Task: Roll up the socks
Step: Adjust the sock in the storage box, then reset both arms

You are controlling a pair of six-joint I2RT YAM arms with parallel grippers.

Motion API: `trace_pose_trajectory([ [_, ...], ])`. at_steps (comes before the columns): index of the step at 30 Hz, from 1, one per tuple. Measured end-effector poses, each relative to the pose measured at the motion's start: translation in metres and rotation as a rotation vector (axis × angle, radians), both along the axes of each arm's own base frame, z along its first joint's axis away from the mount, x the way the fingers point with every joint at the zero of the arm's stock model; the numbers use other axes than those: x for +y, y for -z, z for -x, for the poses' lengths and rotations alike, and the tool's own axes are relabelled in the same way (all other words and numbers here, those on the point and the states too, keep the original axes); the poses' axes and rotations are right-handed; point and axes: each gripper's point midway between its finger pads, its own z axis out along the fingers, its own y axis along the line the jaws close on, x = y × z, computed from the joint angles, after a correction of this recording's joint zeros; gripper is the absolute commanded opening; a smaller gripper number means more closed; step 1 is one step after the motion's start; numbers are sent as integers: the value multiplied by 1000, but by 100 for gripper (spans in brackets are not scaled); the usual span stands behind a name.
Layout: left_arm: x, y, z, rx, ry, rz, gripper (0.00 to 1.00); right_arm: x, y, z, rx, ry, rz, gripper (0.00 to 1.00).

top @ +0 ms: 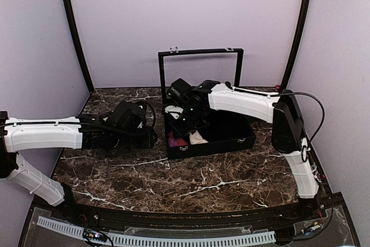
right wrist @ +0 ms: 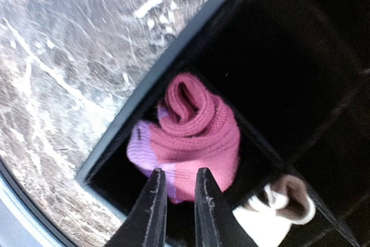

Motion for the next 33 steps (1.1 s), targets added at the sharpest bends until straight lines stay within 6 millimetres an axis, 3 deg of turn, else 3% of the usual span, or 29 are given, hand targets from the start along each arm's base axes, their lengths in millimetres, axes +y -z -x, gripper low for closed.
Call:
trace_pose_trajectory([
  [6,1,2,0,1,-1,-2,38,1,-24,-4,-42,11,-34,24],
  [10,3,-1,-1,-11,-11,-6,42,-3,-26,-8,-68,27,-25,36],
  [13,13,-10,-6,-44,-34,-9,44,-17,-33,-10,-114,55,-14,43],
  [16,32,-25,-17,-96,-78,-1,45,-41,-62,-13,-198,105,-29,49],
  [19,58,-38,-30,-154,-135,-2,51,-77,-108,-25,-325,195,-75,54],
  [22,85,-51,-39,-228,-183,-28,58,-132,-150,-42,-466,331,-112,60],
  [24,97,-59,-42,-278,-196,-58,61,-170,-166,-51,-542,433,-110,64],
  [27,108,-72,-45,-351,-195,-107,65,-234,-171,-58,-630,592,-56,72],
  [33,129,-77,-51,-417,-208,-213,74,-324,-146,-43,-723,825,84,88],
])
